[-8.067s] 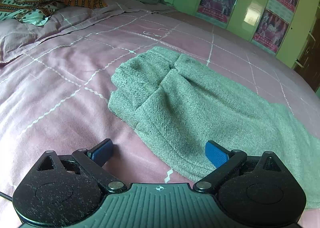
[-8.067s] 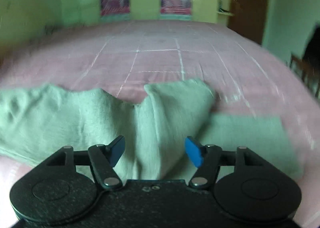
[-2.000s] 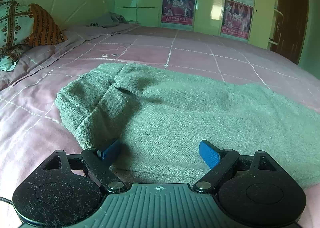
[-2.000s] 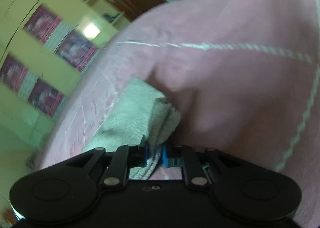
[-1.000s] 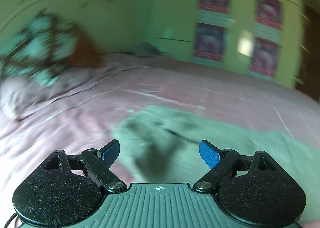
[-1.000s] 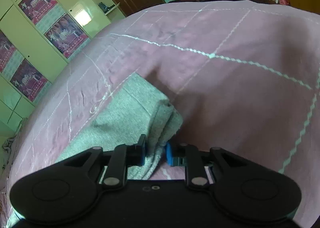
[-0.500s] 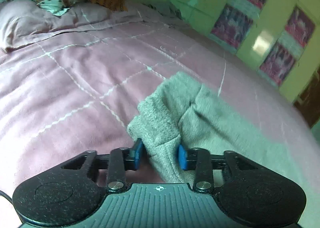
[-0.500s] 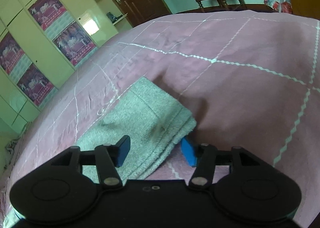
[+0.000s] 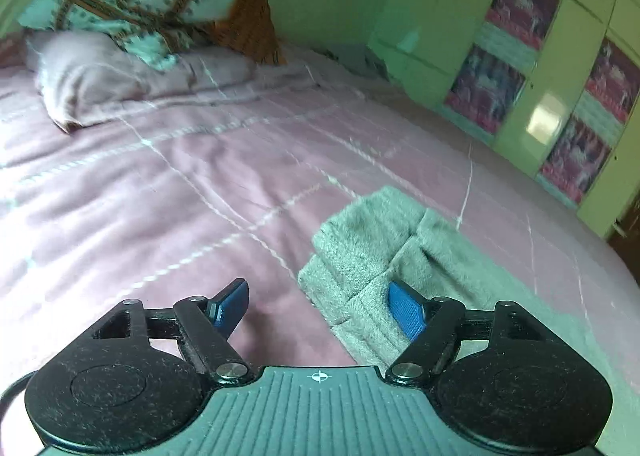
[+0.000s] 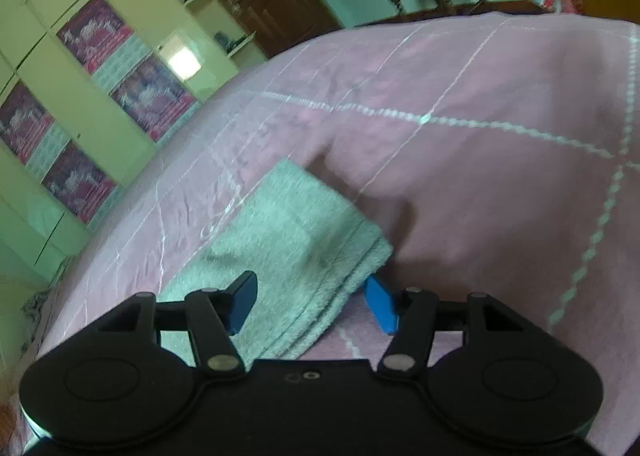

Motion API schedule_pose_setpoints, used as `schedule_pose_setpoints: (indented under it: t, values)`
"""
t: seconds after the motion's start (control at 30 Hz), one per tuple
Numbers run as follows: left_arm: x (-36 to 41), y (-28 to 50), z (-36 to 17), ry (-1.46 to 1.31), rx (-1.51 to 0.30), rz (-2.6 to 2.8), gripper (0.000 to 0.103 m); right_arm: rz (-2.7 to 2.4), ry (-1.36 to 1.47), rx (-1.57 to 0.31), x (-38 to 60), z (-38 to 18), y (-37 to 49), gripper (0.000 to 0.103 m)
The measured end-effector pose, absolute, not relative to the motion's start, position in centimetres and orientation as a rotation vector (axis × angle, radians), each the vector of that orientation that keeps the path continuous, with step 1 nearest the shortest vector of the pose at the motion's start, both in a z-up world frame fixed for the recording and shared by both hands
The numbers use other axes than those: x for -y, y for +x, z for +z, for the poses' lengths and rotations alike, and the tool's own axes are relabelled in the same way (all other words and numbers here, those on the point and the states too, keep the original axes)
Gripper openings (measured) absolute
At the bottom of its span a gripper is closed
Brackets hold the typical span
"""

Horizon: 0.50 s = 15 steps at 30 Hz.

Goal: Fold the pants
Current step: 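Open the left gripper and smooth the pants while the right gripper regrasps the leg edge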

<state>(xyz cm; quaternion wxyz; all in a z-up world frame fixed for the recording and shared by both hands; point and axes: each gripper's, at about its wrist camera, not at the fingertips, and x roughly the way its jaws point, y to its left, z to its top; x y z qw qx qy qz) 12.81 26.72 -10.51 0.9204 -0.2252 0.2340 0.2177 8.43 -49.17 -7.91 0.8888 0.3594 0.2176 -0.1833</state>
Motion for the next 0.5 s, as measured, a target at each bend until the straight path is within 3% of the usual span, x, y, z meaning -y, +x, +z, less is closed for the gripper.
schedule_pose_setpoints:
  t: [0.1,0.23,0.3,0.5]
  values:
    - [-24.8,11.9,-9.0,-0.375,-0.413,0.443,0.075,-0.462,0.708,-0.346,48.7,-6.9,6.7,0.059]
    - [-19.6,12.4,-6.0,-0.219,-0.307,0.354,0.075,-0.386,0.596,-0.341,46.4,-5.5,7.8,0.037]
    - [-16.5,14.4,-5.5,-0.196,-0.343,0.216,0.075,-0.277,0.547,-0.371,44.3,-5.1,9.9,0.027]
    - [-4.8,21.3,-7.7,0.056,-0.514,-0.095,0.076,0.035,0.357,-0.597,34.1,-5.4,19.9,0.031]
